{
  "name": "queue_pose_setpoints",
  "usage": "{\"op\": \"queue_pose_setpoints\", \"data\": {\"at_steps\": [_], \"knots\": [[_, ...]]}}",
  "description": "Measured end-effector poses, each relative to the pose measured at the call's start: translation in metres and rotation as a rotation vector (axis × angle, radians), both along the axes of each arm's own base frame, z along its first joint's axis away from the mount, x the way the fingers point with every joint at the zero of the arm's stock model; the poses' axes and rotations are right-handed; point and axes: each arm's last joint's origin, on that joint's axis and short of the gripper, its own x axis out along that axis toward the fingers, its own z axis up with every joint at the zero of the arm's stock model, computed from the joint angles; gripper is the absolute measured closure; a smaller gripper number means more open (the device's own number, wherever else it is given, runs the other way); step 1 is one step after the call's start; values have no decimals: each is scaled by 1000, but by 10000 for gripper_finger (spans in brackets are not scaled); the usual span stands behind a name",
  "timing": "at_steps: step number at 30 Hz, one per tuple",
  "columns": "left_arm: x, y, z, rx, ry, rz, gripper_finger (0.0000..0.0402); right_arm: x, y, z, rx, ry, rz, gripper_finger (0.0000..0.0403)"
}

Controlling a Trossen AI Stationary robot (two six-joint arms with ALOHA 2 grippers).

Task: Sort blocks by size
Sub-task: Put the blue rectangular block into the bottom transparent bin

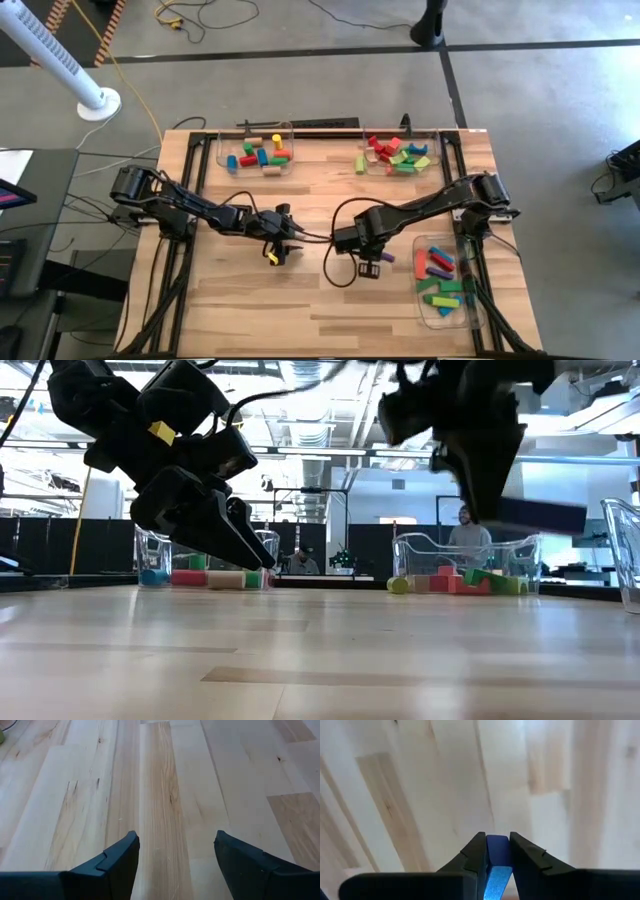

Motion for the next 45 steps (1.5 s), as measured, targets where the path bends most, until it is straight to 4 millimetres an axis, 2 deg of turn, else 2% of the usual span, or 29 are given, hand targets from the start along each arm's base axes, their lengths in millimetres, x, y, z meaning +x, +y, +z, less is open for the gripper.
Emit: {"op": "queue_pose_setpoints", "data": {"at_steps": [6, 13, 17, 22, 29, 34, 40, 45], "knots": [[0, 0, 0, 0, 3, 1, 154, -14, 2, 23, -138, 127, -36, 307], [-1, 0, -1, 1, 18, 1, 154, -39, 18, 34, -221, 231, -115, 307], [-2, 0, -2, 3, 27, 0, 154, -60, 34, 40, -234, 203, -142, 307], [-2, -2, -2, 2, 27, -6, 154, -98, 48, 45, -286, 123, -237, 307], [-2, -2, -2, 0, 25, -4, 154, -147, 51, 35, -300, 4, -375, 307], [-2, -2, -2, 0, 24, -3, 154, -169, 45, 18, -266, -44, -442, 306], [-2, -2, -2, 0, 24, -4, 154, -181, 39, 5, -226, -94, -511, 293], [-2, -2, -2, 0, 25, -4, 154, -184, 36, 5, -220, -126, -541, 249]]}}
